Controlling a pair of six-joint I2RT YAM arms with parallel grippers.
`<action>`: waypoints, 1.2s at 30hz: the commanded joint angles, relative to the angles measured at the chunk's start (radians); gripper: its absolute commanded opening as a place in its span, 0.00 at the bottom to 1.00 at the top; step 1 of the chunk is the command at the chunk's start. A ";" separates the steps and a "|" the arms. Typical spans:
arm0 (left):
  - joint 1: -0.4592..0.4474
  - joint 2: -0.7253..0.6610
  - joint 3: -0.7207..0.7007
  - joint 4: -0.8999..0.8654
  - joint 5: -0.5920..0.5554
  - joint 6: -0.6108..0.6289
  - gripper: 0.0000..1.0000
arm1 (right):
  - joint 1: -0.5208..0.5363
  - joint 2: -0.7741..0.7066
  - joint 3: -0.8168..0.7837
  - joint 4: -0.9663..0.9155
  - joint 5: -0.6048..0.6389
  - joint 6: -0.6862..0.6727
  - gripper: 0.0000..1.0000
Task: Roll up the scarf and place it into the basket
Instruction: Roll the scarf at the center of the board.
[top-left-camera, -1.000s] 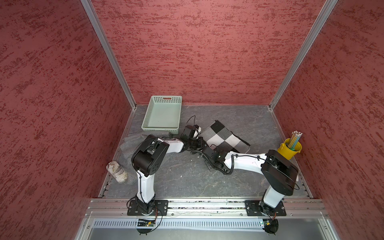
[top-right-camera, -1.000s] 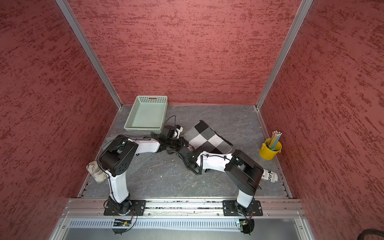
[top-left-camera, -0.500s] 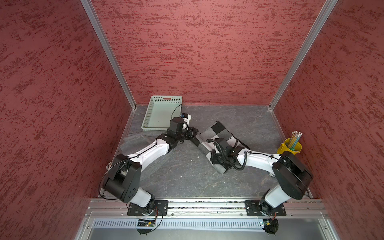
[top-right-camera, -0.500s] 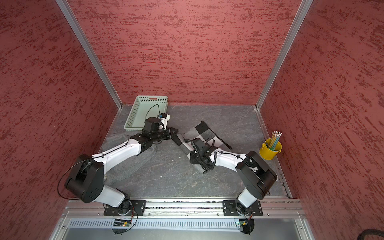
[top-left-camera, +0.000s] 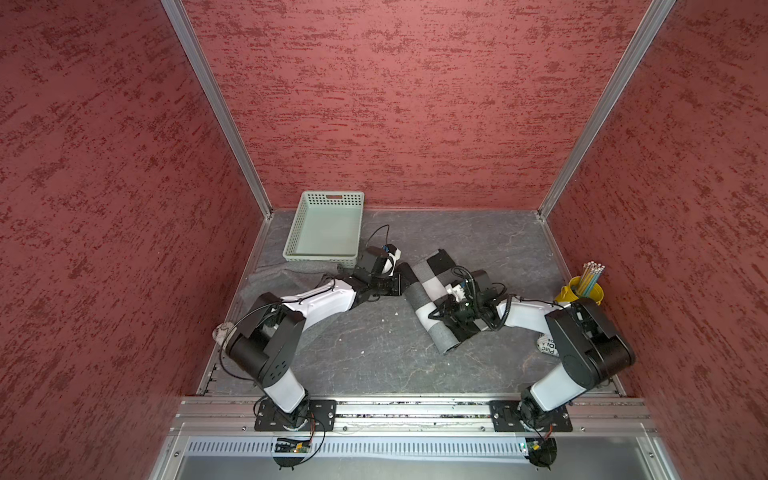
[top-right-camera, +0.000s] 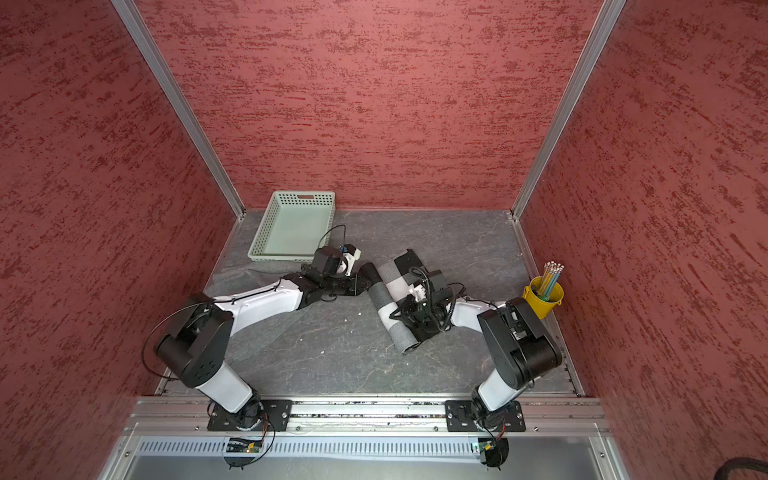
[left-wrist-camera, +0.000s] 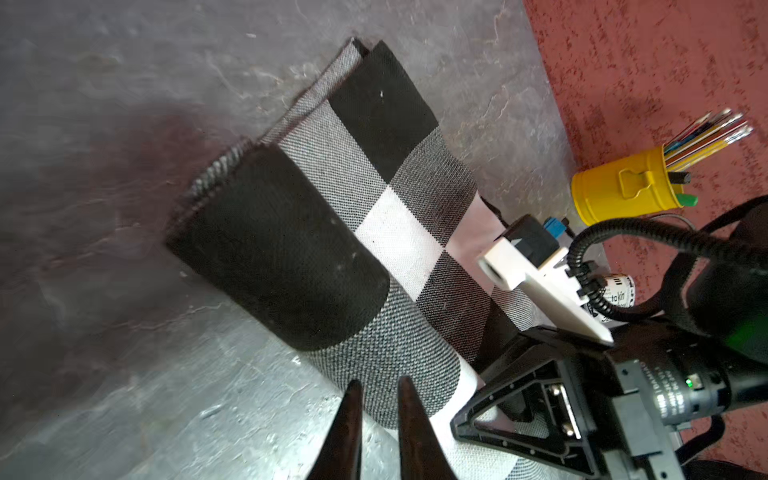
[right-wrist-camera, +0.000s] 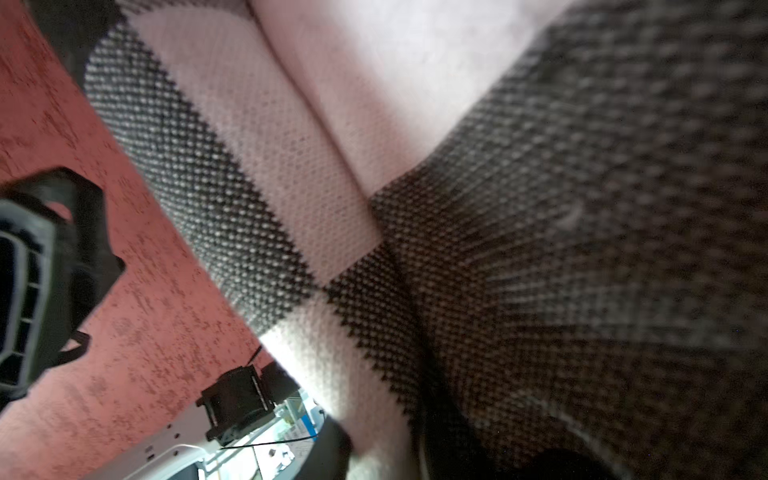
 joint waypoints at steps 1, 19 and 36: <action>-0.020 0.083 0.083 0.045 0.060 0.019 0.18 | -0.032 0.058 0.021 -0.026 -0.041 -0.045 0.28; -0.004 0.422 0.279 0.041 0.101 -0.077 0.14 | 0.111 -0.245 0.314 -0.623 0.658 -0.391 0.53; 0.000 0.444 0.298 -0.016 0.103 -0.079 0.14 | 0.564 0.046 0.378 -0.652 1.235 -0.595 0.65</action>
